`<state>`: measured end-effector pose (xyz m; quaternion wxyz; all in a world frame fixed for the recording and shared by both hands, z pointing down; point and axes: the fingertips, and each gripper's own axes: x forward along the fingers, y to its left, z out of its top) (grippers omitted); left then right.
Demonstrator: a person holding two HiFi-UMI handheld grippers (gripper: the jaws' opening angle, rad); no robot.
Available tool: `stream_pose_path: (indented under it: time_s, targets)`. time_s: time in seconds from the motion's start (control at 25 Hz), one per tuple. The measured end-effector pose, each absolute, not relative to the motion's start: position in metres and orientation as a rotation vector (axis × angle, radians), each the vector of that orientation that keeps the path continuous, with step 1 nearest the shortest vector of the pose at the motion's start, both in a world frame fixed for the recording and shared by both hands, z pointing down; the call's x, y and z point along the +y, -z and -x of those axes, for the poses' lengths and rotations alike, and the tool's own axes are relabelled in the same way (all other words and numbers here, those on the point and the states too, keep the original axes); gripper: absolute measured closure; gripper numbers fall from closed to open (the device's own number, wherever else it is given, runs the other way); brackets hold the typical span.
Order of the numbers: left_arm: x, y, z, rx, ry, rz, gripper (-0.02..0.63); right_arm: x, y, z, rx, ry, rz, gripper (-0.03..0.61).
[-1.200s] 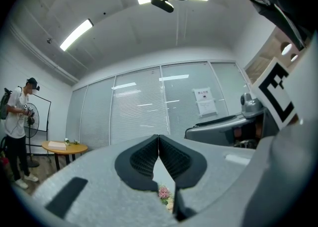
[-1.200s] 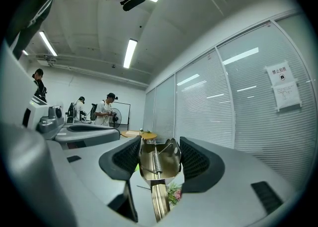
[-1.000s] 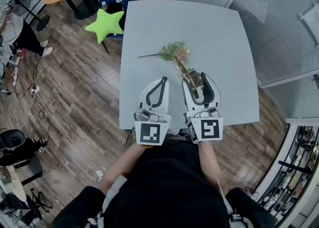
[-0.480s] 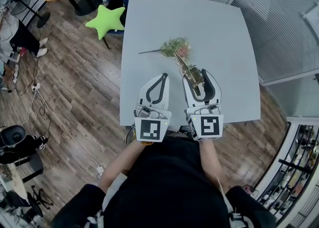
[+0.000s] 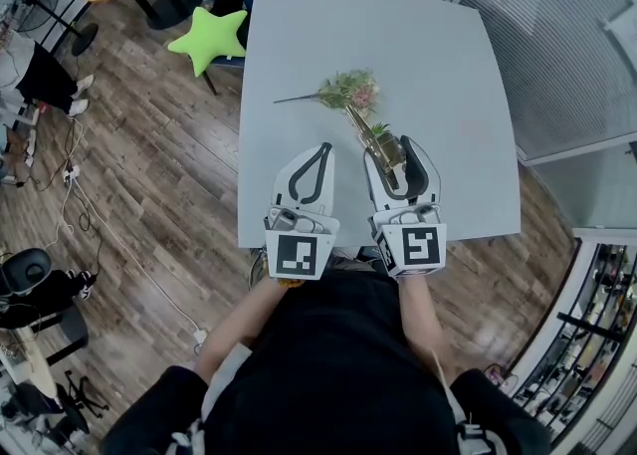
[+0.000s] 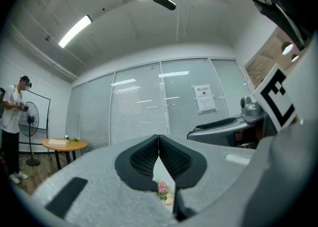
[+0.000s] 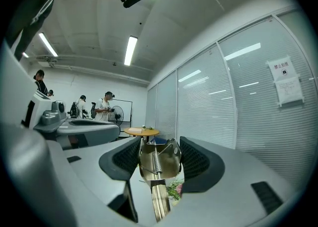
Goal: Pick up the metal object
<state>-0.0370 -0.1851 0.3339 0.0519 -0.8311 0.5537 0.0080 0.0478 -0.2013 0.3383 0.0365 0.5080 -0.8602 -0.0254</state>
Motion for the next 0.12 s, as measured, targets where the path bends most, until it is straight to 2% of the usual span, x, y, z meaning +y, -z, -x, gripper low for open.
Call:
stream_pose_path:
  time_s: [0.12]
  targets:
    - [-0.1826, -0.3355, 0.0459, 1.702, -0.026, 2.537, 0.614, -0.2002, -0.3456, -0.0397, -2.661, 0.022, -1.547, 0.336]
